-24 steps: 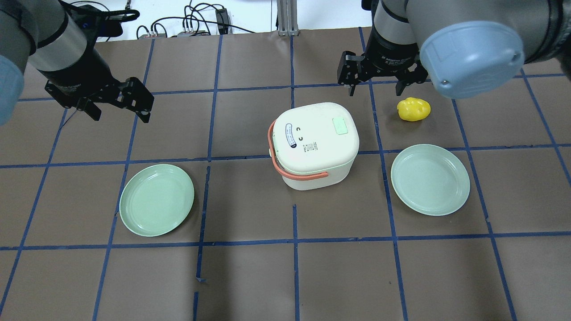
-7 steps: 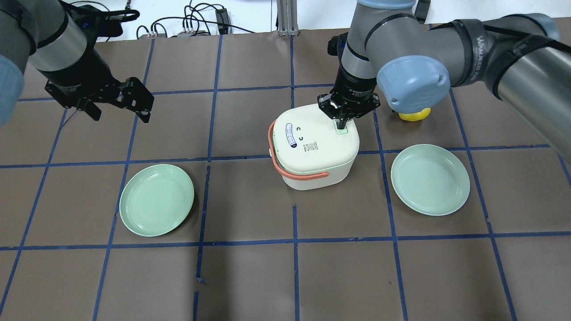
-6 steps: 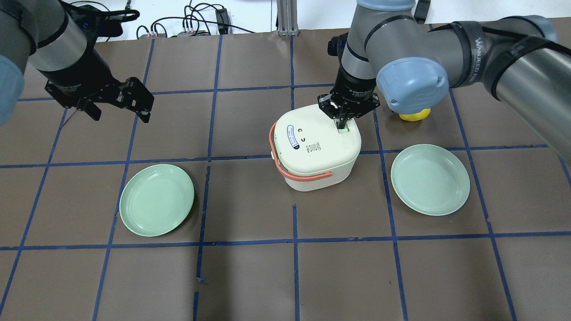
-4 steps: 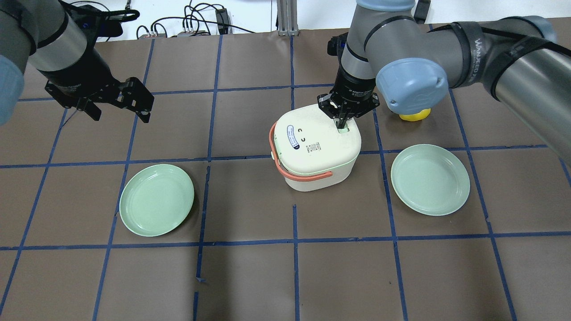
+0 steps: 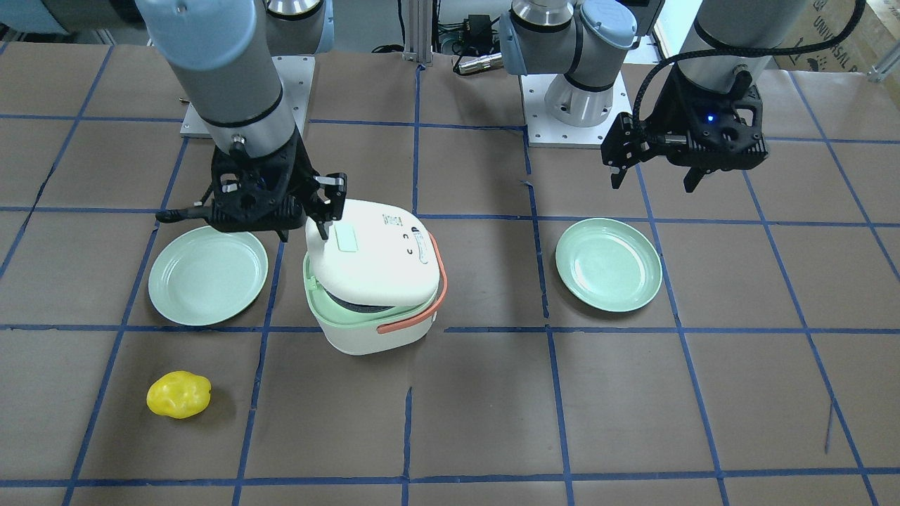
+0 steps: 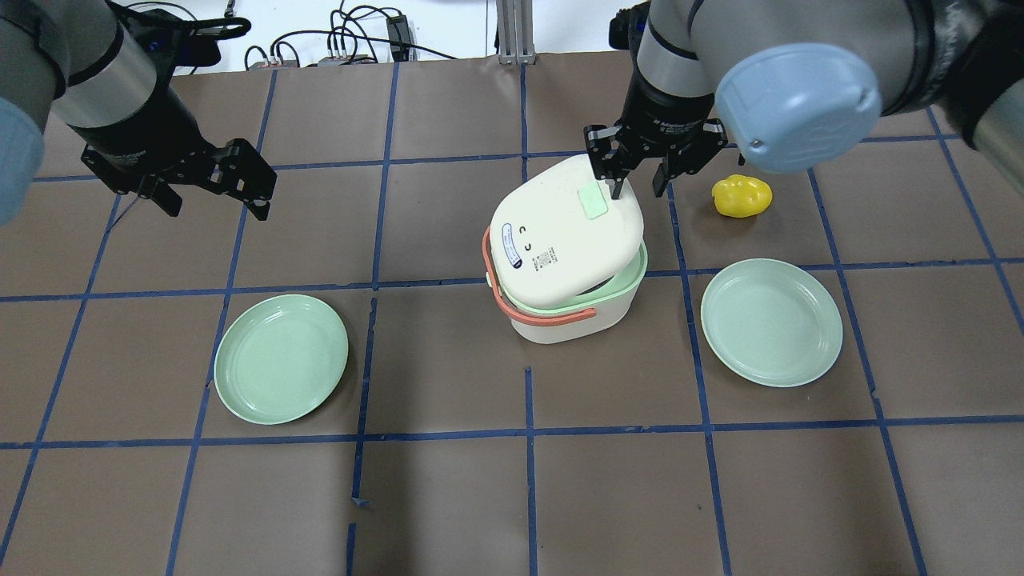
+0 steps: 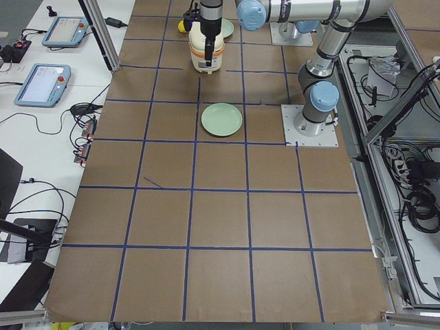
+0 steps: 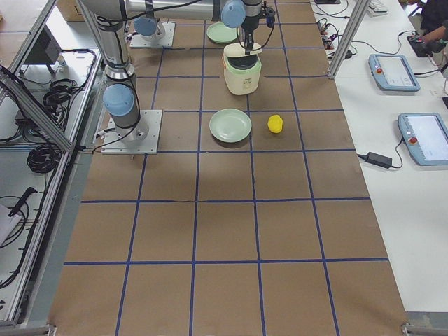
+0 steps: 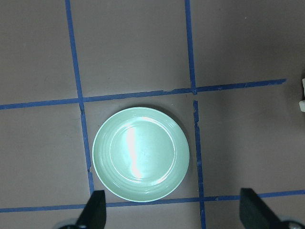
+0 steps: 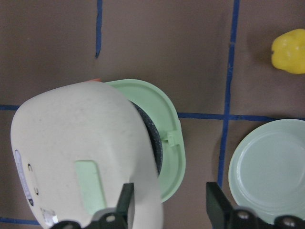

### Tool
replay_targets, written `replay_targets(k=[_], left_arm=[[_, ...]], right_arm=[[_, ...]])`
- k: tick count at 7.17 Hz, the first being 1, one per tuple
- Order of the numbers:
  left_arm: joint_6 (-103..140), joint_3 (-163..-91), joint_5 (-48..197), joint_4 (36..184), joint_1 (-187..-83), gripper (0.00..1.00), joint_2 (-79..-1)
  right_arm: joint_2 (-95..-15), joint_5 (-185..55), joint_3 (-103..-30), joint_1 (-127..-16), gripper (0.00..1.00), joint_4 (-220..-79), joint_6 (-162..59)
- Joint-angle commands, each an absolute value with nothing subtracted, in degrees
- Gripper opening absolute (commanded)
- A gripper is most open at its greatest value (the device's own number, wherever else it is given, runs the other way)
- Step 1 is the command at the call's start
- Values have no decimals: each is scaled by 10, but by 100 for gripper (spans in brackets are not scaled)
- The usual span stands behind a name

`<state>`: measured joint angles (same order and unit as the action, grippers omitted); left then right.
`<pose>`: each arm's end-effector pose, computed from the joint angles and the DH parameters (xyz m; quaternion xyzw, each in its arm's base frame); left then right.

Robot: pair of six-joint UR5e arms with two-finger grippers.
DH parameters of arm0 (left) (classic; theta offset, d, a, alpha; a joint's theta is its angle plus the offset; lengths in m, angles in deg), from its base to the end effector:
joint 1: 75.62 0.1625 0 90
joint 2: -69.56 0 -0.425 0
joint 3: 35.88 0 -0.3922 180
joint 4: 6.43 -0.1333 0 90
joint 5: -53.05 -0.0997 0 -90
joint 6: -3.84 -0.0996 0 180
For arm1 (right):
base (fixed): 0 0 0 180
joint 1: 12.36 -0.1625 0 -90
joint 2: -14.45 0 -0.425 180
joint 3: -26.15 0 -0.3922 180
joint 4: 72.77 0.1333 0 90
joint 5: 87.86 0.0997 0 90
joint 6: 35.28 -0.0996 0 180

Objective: Press rice cooker button

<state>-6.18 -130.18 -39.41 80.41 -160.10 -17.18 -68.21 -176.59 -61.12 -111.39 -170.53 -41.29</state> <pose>-0.0831 -0.4815 0.4839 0.0388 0.9988 -0.0154 0.0238 0.2202 -0.5222 0.4585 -0.0266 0.9992 -0.0258 0.0146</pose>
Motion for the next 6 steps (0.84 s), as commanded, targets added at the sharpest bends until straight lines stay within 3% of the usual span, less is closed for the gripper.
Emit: replay_targets(k=[1, 6], left_arm=[[-62, -1302, -394, 804, -1601, 100, -172], [-62, -1302, -394, 804, -1601, 100, -172]], right_arm=[[-710, -1854, -584, -1092, 100, -1691, -346], [-732, -1764, -641, -1041, 100, -1700, -307]])
